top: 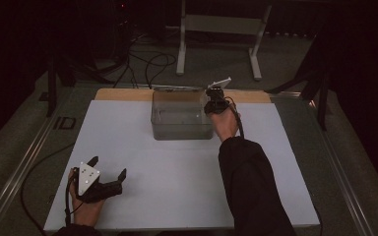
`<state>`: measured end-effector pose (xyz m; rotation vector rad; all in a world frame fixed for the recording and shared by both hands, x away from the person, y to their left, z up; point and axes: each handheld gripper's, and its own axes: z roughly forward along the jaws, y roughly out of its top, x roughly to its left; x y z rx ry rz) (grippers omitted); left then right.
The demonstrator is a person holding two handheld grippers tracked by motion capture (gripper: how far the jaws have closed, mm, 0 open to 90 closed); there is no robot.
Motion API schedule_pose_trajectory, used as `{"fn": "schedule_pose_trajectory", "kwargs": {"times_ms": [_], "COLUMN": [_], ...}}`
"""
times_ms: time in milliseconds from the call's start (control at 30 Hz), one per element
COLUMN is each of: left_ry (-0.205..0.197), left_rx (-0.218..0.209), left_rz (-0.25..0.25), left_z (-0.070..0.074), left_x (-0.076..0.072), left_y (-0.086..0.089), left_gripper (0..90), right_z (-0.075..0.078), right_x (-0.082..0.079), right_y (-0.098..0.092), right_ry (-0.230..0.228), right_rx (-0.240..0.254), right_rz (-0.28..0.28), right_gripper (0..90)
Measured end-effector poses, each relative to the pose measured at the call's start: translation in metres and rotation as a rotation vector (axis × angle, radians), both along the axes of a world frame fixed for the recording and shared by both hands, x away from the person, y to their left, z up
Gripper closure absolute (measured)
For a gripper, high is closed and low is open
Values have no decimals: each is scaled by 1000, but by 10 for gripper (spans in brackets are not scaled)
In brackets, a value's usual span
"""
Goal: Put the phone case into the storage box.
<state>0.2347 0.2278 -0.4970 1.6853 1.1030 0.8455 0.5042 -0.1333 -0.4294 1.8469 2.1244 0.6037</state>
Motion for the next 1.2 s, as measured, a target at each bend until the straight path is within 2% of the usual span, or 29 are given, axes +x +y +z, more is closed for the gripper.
{"fn": "schedule_pose_trajectory", "kwargs": {"times_ms": [700,1200], "left_ry": [-3,-2], "left_rx": [-8,-8], "left_rz": [2,2], "left_z": [0,0], "left_x": [0,-1], "left_y": [1,1], "left_gripper": [6,6], "right_z": [-8,-14], "right_x": [4,6], "right_y": [5,8], "right_ry": [30,25], "right_rx": [-25,-38], "right_rz": [-31,-46], "right_gripper": [813,813]}}
